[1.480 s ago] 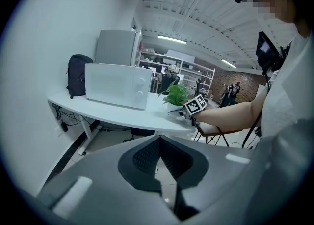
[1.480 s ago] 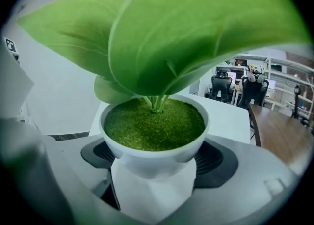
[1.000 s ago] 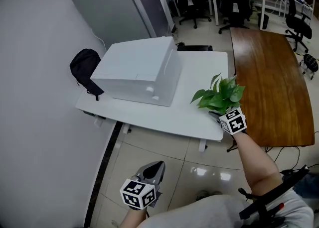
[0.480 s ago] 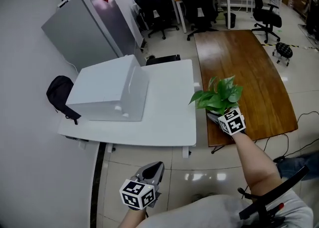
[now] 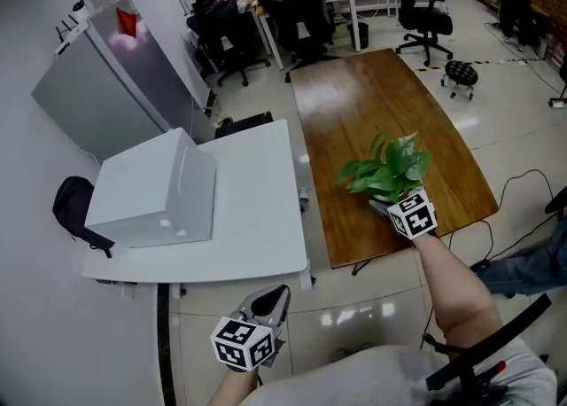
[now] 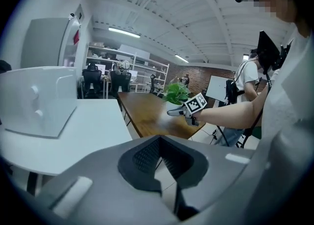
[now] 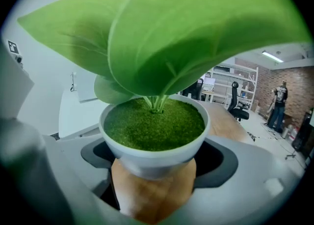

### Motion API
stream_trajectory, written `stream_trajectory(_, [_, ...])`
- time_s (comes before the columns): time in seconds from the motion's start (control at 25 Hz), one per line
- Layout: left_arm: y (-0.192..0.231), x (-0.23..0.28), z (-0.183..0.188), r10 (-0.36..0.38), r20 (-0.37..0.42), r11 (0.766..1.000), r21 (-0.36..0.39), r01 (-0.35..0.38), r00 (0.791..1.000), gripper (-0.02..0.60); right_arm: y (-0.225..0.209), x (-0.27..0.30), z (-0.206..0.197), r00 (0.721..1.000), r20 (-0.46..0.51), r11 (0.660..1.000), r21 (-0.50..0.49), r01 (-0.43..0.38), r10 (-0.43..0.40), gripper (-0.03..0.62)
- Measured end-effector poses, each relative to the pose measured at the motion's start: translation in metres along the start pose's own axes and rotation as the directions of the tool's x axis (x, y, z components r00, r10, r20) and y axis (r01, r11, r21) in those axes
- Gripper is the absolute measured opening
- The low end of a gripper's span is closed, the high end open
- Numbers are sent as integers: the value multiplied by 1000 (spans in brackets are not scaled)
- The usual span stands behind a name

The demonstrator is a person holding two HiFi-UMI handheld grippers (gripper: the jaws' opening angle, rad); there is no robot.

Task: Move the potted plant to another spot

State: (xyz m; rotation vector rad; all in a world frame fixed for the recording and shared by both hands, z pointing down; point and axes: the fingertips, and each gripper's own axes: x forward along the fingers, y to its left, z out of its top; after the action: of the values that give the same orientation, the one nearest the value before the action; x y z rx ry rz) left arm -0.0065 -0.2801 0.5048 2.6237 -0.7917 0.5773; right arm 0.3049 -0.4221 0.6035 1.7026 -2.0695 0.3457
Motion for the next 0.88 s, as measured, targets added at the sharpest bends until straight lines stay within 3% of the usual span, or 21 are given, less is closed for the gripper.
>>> stream_trajectory(0.48, [-58,63,8,-134,-47,989,58,137,990,-3,-88,-64,-63,991,-38,987,93,133,-130,469])
stream_trajectory(0.88, [-72,84,3,-136,-59,987,82,141,989,-3,-122,-85,-122,978,-84,964,171,204,-192,469])
